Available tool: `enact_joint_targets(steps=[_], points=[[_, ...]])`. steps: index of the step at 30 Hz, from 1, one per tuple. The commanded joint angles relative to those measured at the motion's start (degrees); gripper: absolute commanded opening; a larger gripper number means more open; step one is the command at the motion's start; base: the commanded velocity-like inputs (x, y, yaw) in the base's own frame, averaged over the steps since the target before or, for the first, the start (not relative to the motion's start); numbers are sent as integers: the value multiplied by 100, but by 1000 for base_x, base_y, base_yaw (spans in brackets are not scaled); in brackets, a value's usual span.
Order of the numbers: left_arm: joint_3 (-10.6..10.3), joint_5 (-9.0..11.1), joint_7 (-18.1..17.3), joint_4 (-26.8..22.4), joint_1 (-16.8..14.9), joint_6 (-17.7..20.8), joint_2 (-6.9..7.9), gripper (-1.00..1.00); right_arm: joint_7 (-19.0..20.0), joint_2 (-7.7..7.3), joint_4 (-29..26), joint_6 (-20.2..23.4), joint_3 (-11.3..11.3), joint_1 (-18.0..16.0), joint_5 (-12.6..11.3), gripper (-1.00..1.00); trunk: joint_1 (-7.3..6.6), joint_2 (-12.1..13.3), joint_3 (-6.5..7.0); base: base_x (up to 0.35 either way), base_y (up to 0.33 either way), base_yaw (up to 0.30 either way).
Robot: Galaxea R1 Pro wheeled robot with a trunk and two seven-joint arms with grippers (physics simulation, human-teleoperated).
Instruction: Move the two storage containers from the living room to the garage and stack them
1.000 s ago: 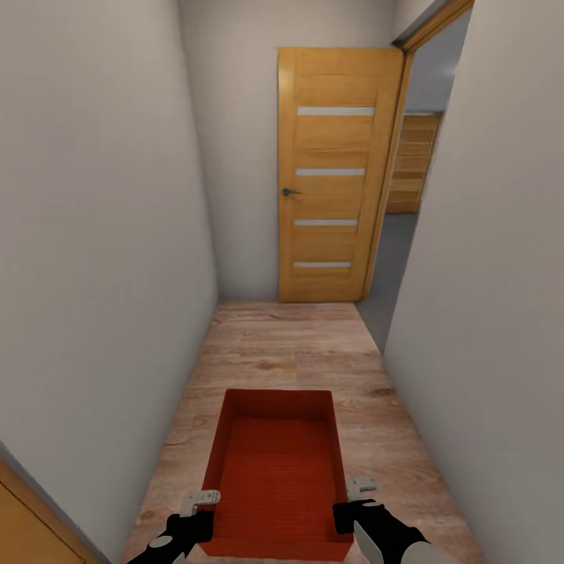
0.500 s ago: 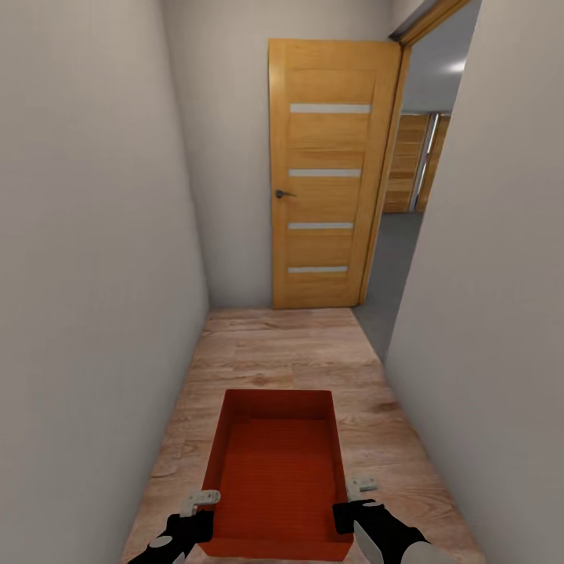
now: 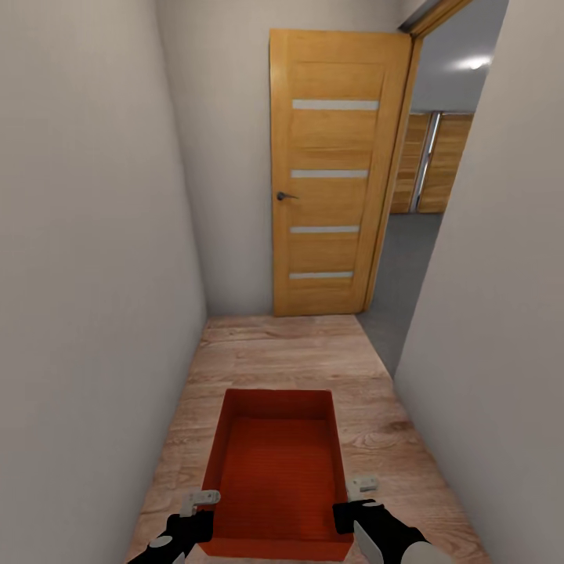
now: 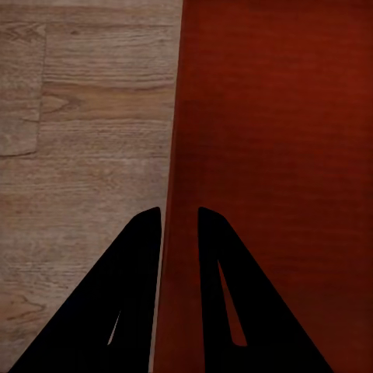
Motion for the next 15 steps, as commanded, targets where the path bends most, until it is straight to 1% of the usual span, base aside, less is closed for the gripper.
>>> enact_joint_targets(steps=[1,5,11,15], points=[[-34,38,46,-2,-4,-22,4,-100,-45,-37,-9,49,3,-3,111,-100,3,-2,-5,340,77,-8],[-34,38,46,-2,-4,-22,4,-100,-44,-37,-9,49,6,-3,111,-100,3,-2,-5,340,69,-4],[-34,38,46,-2,-4,-22,4,-100,-44,-37,-9,49,10,-3,111,-100,3,-2,-5,340,18,-6],[-35,38,46,-2,-4,-22,4,-100,-44,-37,-9,49,11,-3,111,-100,3,-2,-5,340,4,-105]])
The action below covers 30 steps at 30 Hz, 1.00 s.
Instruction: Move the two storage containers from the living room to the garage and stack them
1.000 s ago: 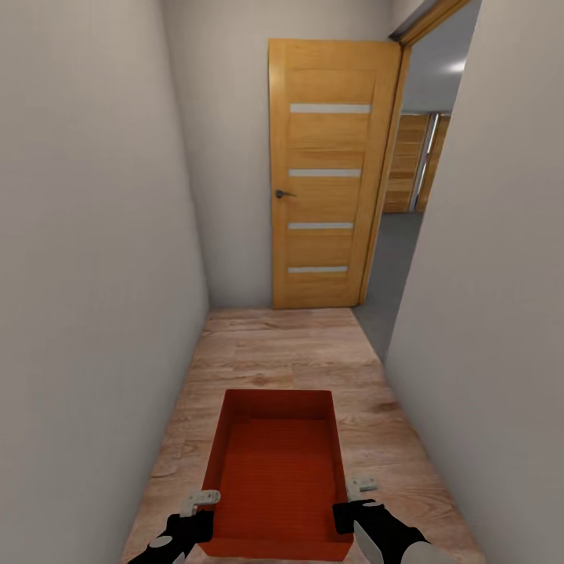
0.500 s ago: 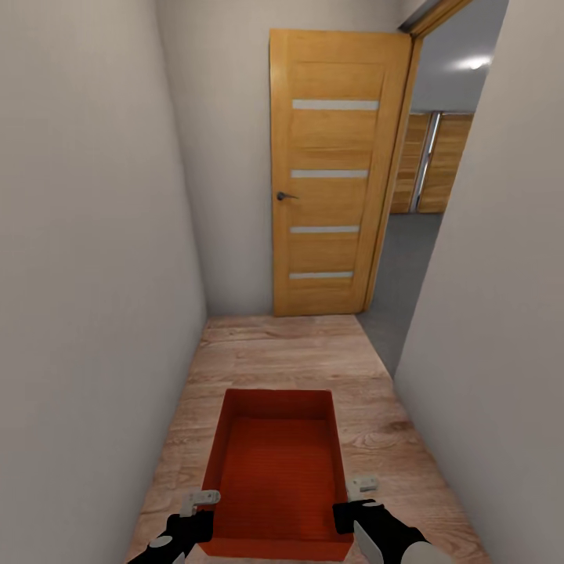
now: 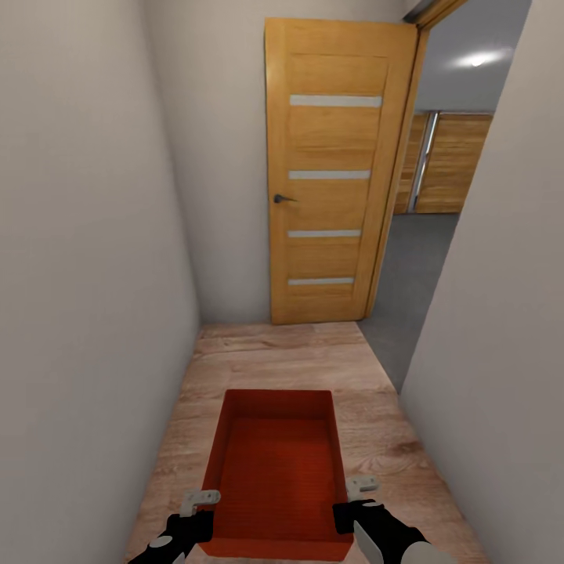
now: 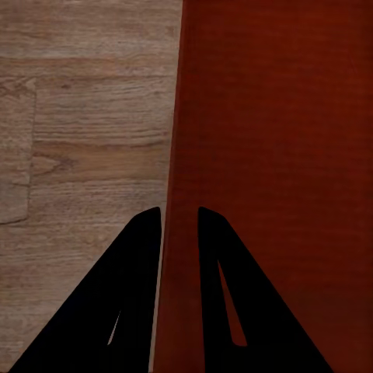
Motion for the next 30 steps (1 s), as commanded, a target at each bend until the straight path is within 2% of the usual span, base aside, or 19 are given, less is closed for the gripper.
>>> enact_joint_targets(steps=[1,22,30], points=[[-35,39,46,-2,-3,-23,5,-100,-44,-36,-8,48,10,-3,111,-100,3,-2,-5,340,2,-111],[-35,39,46,-2,-3,-23,5,-100,-50,-47,-15,48,2,6,111,-100,3,-2,-5,340,0,-14],[-36,38,46,-2,-3,-23,5,-100,-45,-45,-9,51,15,6,107,-100,3,-2,-12,340,36,-132]])
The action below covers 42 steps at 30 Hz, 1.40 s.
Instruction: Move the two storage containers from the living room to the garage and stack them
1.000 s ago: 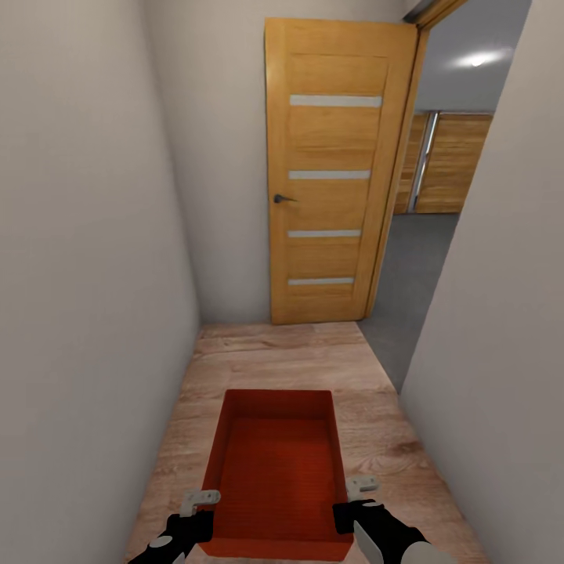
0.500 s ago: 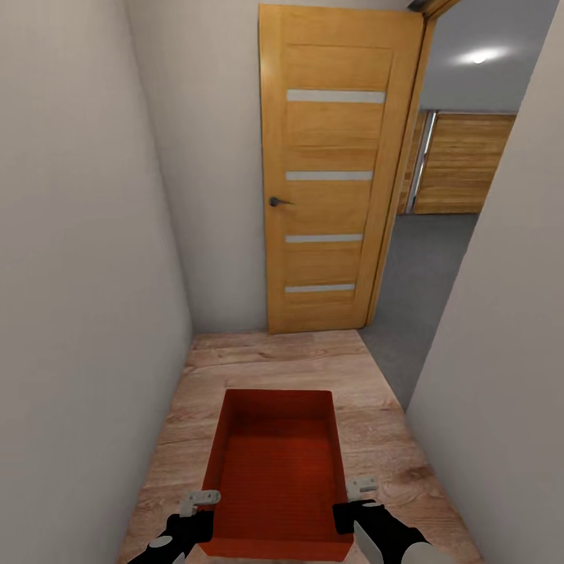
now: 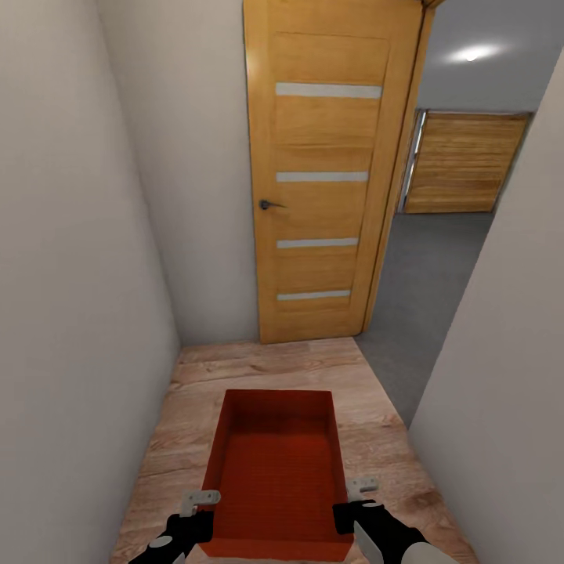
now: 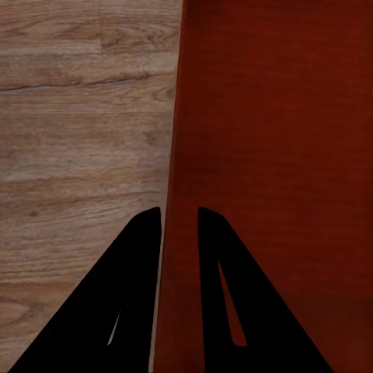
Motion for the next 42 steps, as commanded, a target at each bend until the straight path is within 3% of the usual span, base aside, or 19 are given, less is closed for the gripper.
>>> enact_joint_targets(steps=[1,10,23,42], points=[[-29,36,46,-6,-4,-23,4,-100,-44,-46,-4,48,21,-3,105,-100,3,-2,-6,340,68,-80],[-27,37,46,-6,-4,-23,4,-100,-43,-46,-4,49,24,-3,108,-100,3,-2,-7,340,88,-41],[-28,36,46,-6,-4,-23,4,-100,-43,-42,-4,52,30,-3,108,-100,3,-2,-7,323,112,-227],[-27,37,46,-6,-4,-23,4,-100,-41,-35,-4,54,32,-3,108,-100,3,-2,-7,102,63,-90]])
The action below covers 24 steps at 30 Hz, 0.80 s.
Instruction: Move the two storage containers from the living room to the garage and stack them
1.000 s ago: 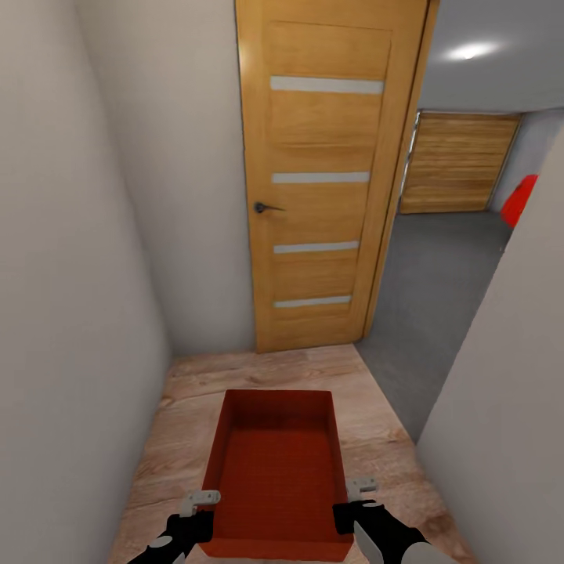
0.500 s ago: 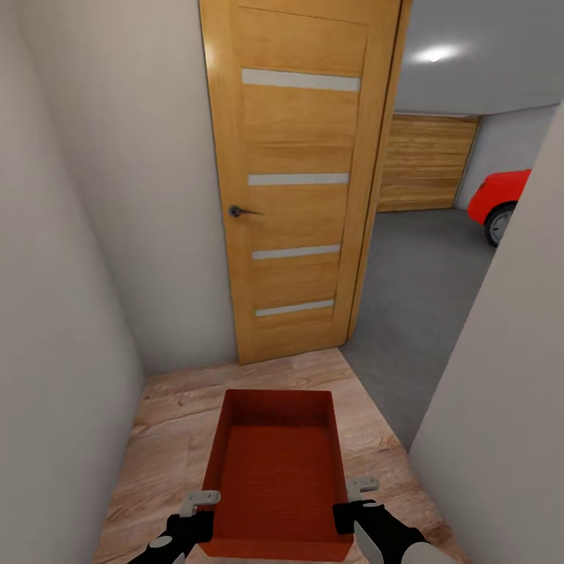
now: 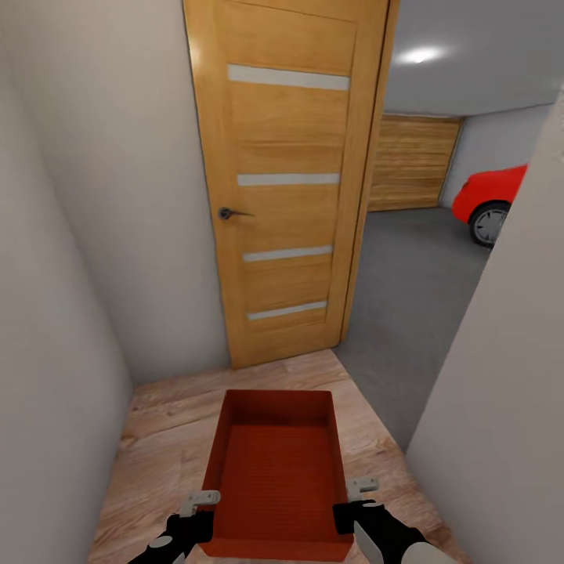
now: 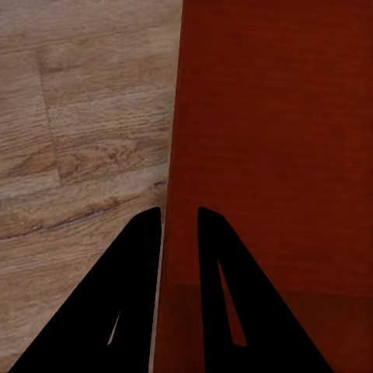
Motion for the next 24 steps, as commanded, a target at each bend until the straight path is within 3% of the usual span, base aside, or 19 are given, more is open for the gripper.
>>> enact_joint_targets(steps=[1,17,24], points=[[-27,34,46,-9,-3,-22,5,-100,-44,-35,-1,49,33,-3,104,-100,2,-2,-5,206,161,-235],[-27,34,46,-9,-3,-26,5,-100,-44,-36,-1,48,33,-3,104,-100,2,-2,-4,35,27,-40],[-27,34,46,-9,-3,-25,11,-100,-38,-35,-1,49,34,-3,104,-100,2,-2,7,85,58,-180]])
